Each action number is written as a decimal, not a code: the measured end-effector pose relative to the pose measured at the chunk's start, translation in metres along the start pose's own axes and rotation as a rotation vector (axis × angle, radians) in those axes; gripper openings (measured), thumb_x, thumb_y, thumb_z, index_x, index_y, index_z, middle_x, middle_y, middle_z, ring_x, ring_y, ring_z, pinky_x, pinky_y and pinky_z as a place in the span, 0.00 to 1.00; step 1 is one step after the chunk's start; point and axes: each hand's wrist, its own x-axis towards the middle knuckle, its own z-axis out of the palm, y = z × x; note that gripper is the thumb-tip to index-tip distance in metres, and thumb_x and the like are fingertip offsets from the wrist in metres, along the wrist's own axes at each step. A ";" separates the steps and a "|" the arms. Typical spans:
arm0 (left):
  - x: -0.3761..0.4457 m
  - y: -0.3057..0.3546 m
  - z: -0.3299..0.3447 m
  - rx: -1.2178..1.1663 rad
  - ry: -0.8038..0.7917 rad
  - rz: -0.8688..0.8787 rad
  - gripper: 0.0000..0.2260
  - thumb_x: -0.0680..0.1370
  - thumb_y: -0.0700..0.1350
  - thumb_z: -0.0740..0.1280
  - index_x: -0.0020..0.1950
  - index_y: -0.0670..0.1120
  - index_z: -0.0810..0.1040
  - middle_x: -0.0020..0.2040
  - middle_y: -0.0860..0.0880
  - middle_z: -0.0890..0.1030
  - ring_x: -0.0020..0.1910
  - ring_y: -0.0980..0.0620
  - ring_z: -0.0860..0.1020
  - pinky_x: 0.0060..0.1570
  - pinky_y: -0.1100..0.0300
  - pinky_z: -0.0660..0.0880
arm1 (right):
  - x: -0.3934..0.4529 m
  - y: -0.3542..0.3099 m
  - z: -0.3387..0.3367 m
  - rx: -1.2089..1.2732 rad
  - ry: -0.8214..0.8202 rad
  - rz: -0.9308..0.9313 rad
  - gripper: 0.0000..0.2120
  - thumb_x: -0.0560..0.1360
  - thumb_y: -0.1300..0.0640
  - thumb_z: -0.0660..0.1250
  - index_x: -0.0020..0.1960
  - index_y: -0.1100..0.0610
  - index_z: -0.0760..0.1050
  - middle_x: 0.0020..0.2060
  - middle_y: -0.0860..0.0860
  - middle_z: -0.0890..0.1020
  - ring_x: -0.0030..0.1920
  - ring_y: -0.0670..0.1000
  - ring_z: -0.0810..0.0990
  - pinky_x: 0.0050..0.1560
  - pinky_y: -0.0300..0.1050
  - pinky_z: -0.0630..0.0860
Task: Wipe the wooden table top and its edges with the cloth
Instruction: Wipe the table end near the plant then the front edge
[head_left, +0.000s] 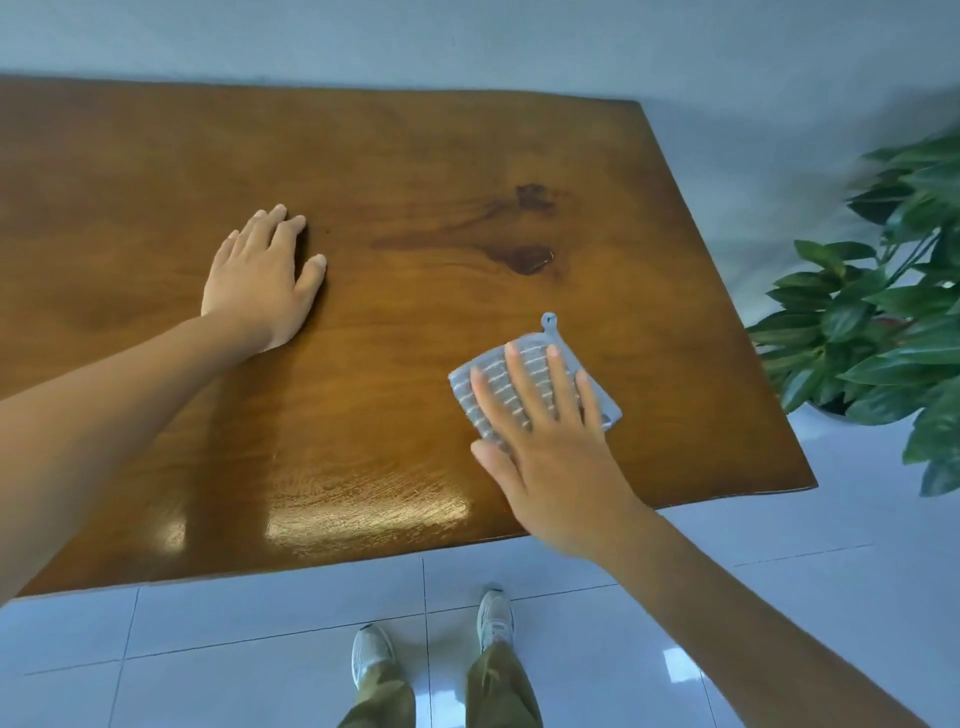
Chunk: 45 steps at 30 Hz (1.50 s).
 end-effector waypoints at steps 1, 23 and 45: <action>0.000 0.001 0.000 -0.004 -0.003 -0.003 0.28 0.86 0.58 0.51 0.82 0.45 0.58 0.83 0.44 0.57 0.82 0.44 0.53 0.80 0.45 0.52 | -0.018 -0.004 0.005 0.001 -0.009 -0.075 0.30 0.84 0.35 0.39 0.83 0.42 0.42 0.83 0.51 0.44 0.81 0.62 0.38 0.78 0.67 0.47; 0.034 0.085 0.005 -0.080 0.044 -0.080 0.29 0.84 0.62 0.53 0.82 0.48 0.61 0.83 0.46 0.58 0.82 0.45 0.54 0.80 0.46 0.53 | 0.179 0.091 -0.050 -0.016 -0.139 -0.069 0.27 0.84 0.37 0.35 0.81 0.37 0.34 0.81 0.47 0.34 0.80 0.56 0.30 0.78 0.60 0.33; 0.035 0.086 0.025 -0.018 0.076 -0.051 0.28 0.86 0.60 0.48 0.83 0.48 0.57 0.84 0.48 0.55 0.83 0.51 0.49 0.81 0.52 0.48 | 0.272 0.163 -0.077 -0.047 -0.174 -0.326 0.25 0.84 0.37 0.37 0.80 0.33 0.36 0.81 0.41 0.35 0.80 0.49 0.30 0.79 0.58 0.33</action>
